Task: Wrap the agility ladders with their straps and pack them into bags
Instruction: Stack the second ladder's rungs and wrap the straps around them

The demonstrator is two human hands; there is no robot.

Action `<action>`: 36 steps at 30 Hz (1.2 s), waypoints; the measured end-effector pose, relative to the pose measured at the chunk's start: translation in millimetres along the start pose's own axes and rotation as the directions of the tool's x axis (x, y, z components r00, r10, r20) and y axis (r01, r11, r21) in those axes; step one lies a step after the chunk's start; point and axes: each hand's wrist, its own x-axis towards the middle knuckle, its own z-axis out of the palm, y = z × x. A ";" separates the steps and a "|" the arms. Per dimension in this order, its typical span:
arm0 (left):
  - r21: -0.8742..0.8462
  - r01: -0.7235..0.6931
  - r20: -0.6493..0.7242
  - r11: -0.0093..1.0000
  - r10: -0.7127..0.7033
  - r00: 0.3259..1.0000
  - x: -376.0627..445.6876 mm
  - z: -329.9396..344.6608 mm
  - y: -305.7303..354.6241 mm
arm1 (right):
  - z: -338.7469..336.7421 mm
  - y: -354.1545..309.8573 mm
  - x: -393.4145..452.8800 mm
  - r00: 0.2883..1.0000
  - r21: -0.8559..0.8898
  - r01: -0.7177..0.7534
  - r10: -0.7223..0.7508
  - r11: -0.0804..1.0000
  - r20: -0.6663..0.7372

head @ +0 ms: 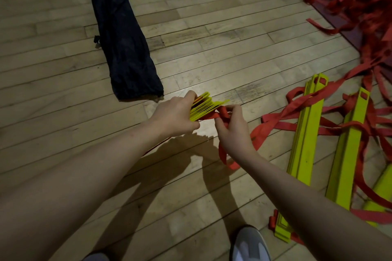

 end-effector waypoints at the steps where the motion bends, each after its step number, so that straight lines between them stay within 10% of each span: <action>1: -0.003 0.002 -0.004 1.000 -0.002 1.000 0.1 0.0 0.5 | 1.2 0.9 0.6 1.000 -0.026 -0.022 0.022 0.999 0.008; 16: -0.094 0.071 0.040 0.993 -0.067 0.997 0.2 3.9 21.2 | -0.3 0.1 5.0 0.893 0.352 -0.421 0.315 0.836 0.321; 30: 0.073 0.114 -0.051 0.991 -0.111 0.993 -8.4 22.6 36.0 | -3.6 0.8 -2.8 0.933 0.476 -0.354 0.270 0.805 0.238; 36: -0.076 -0.034 0.114 0.997 0.042 0.993 -15.3 12.6 29.4 | 2.2 2.0 -3.1 0.912 0.484 -0.404 0.382 0.776 0.150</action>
